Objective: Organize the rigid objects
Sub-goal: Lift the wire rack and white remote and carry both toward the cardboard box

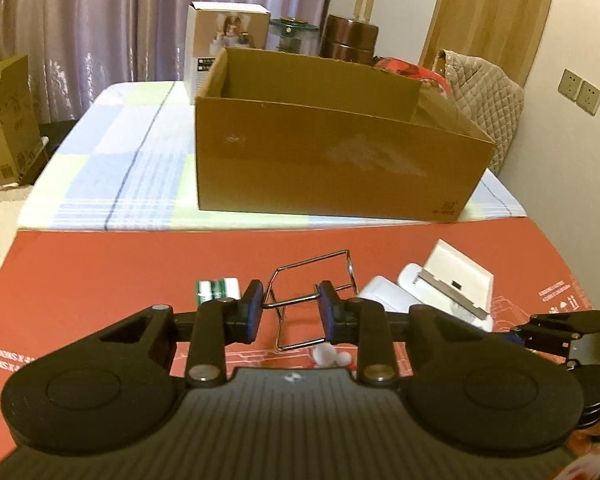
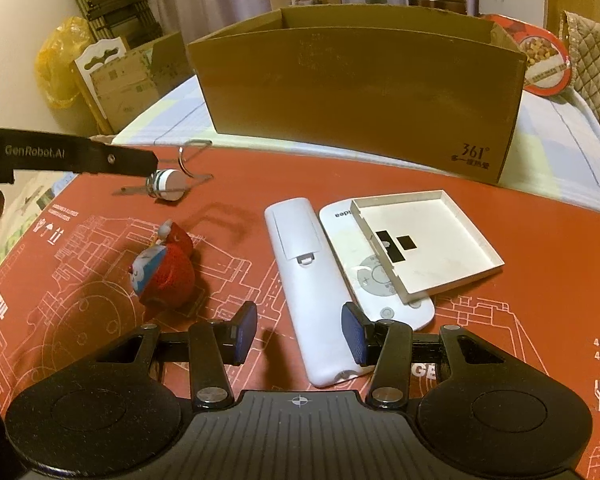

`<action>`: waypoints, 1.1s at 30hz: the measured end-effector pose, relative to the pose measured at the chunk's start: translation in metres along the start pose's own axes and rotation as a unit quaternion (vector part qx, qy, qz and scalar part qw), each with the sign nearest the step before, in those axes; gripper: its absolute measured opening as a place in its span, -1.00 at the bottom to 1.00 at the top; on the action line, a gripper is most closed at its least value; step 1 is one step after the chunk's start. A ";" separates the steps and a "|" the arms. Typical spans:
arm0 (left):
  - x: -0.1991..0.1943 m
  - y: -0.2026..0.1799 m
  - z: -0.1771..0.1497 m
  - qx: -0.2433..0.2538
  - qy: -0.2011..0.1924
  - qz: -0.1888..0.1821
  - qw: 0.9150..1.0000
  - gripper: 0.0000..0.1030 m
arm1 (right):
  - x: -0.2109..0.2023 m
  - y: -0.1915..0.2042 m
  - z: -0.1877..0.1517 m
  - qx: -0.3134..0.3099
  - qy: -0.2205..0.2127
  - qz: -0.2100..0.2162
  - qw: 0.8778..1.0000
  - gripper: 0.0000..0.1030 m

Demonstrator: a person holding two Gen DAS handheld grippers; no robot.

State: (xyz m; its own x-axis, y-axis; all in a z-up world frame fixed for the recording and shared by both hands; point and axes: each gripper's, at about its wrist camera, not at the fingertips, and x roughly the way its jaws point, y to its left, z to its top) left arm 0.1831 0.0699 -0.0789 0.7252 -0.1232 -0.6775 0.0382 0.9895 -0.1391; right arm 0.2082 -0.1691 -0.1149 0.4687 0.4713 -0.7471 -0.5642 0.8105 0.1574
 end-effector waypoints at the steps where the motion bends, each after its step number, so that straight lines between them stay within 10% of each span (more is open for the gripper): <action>1: -0.001 0.001 0.000 0.000 0.000 0.002 1.000 -0.52 | 0.001 0.000 0.000 0.000 -0.002 0.000 1.000 -0.15; 33: -0.004 0.000 -0.009 0.015 -0.012 0.000 1.000 -0.52 | 0.035 0.018 0.016 -0.073 -0.043 -0.012 0.996 -0.33</action>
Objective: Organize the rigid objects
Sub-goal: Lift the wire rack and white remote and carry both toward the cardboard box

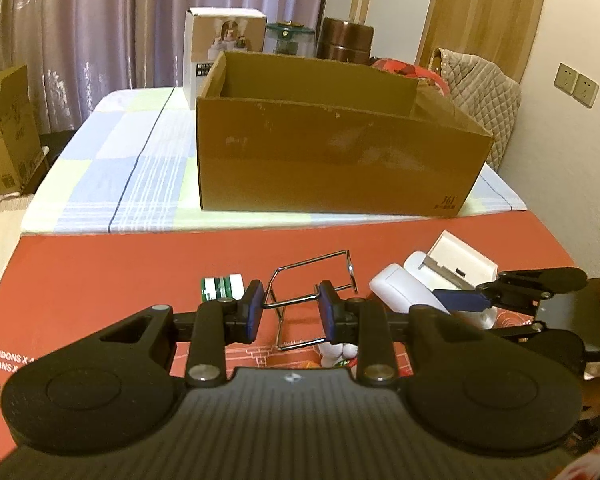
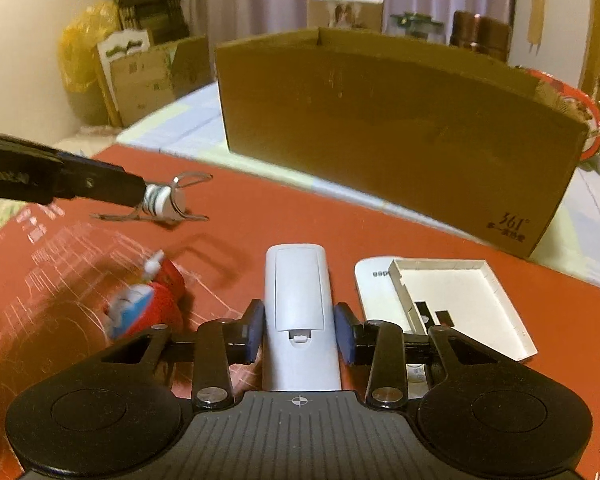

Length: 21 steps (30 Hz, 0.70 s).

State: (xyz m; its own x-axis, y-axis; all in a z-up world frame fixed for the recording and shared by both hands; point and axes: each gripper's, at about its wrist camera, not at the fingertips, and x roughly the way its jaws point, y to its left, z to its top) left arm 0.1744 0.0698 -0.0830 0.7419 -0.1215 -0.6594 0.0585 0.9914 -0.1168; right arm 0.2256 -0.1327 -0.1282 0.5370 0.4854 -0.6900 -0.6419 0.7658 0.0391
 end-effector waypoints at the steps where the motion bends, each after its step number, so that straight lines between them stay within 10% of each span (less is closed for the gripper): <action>1: -0.001 -0.001 0.002 0.003 -0.003 0.001 1.000 -0.52 | -0.003 0.001 0.001 0.003 -0.005 -0.001 1.000 -0.33; 21: -0.042 -0.037 0.056 0.046 -0.042 0.010 0.998 -0.52 | -0.086 -0.015 0.056 0.072 -0.067 -0.024 0.995 -0.33</action>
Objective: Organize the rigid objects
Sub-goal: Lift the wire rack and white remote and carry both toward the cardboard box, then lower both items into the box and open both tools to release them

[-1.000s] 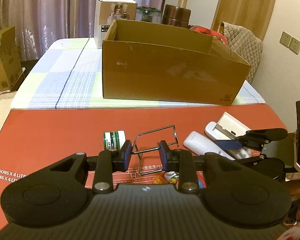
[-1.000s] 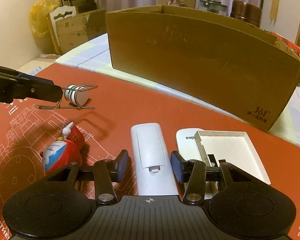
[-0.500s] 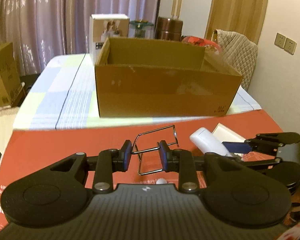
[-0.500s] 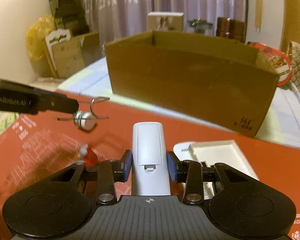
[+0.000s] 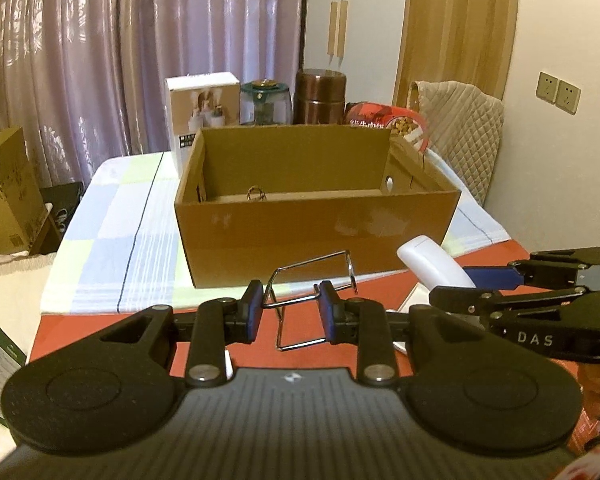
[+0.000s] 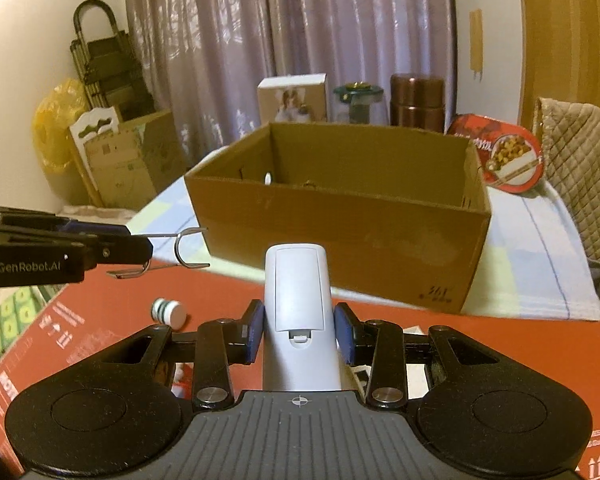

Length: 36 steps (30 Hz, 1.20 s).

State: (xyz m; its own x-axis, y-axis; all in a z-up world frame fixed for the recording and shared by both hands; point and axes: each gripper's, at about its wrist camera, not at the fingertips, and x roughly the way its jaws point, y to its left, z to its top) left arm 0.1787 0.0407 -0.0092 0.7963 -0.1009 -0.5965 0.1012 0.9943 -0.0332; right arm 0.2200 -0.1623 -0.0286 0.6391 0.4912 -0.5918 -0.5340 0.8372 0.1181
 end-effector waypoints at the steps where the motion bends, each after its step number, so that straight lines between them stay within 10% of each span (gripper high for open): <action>1: -0.002 -0.001 0.002 0.001 0.000 0.001 1.000 -0.52 | -0.003 -0.001 0.002 0.004 -0.002 0.000 1.000 -0.33; 21: 0.019 -0.006 0.066 0.004 0.005 -0.028 1.000 -0.52 | -0.022 -0.043 0.069 0.049 -0.014 -0.006 0.999 -0.33; 36: 0.104 0.014 0.148 0.016 0.019 -0.016 1.000 -0.52 | 0.048 -0.113 0.163 0.090 0.007 -0.032 0.995 -0.33</action>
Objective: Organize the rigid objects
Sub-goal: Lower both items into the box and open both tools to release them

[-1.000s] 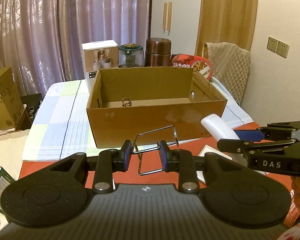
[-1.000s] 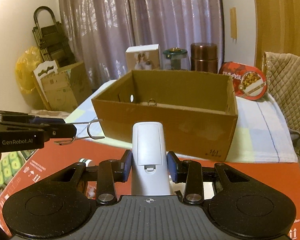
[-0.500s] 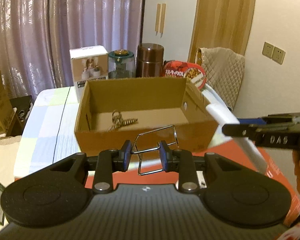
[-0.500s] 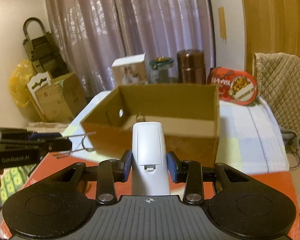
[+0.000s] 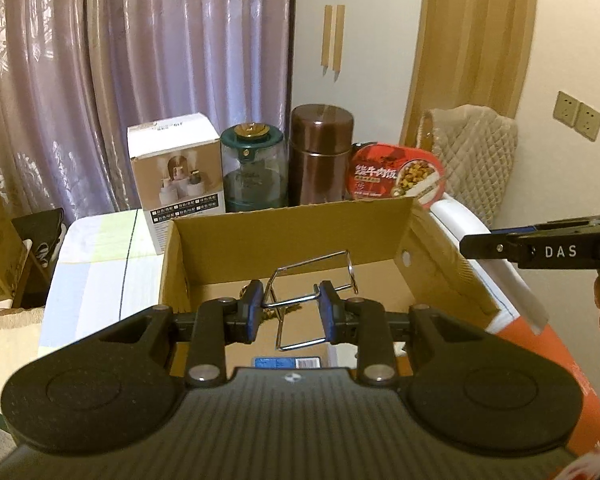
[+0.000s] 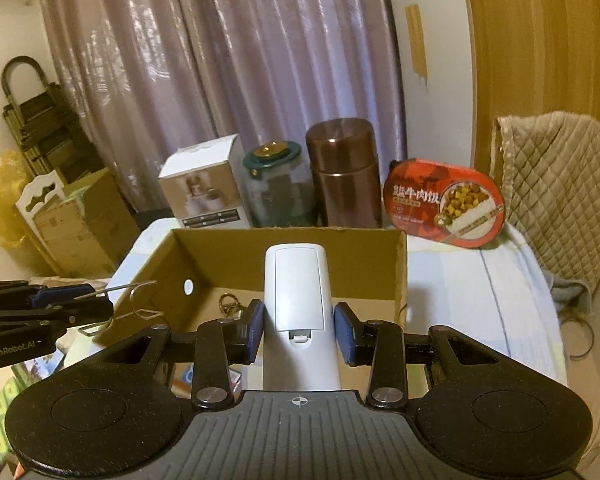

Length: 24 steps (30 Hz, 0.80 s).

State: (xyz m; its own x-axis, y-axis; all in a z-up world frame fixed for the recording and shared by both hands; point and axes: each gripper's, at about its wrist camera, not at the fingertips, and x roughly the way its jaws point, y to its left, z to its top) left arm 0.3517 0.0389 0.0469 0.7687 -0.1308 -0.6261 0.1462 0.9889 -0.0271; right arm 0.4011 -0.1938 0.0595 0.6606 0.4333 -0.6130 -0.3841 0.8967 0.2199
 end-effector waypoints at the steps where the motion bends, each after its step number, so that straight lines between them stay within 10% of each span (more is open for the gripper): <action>1: 0.006 0.002 0.001 -0.001 0.004 0.001 1.000 -0.52 | 0.005 -0.002 0.002 0.004 0.004 0.000 1.000 -0.33; 24: 0.066 0.014 -0.014 -0.025 0.062 0.010 0.998 -0.30 | 0.052 -0.013 -0.003 0.031 0.046 -0.001 0.998 -0.33</action>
State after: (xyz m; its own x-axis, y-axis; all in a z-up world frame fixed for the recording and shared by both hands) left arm 0.3956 0.0454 -0.0053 0.6881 -0.1037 -0.7182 0.0980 0.9940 -0.0496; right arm 0.4385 -0.1830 0.0224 0.5978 0.4245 -0.6800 -0.3404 0.9024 0.2642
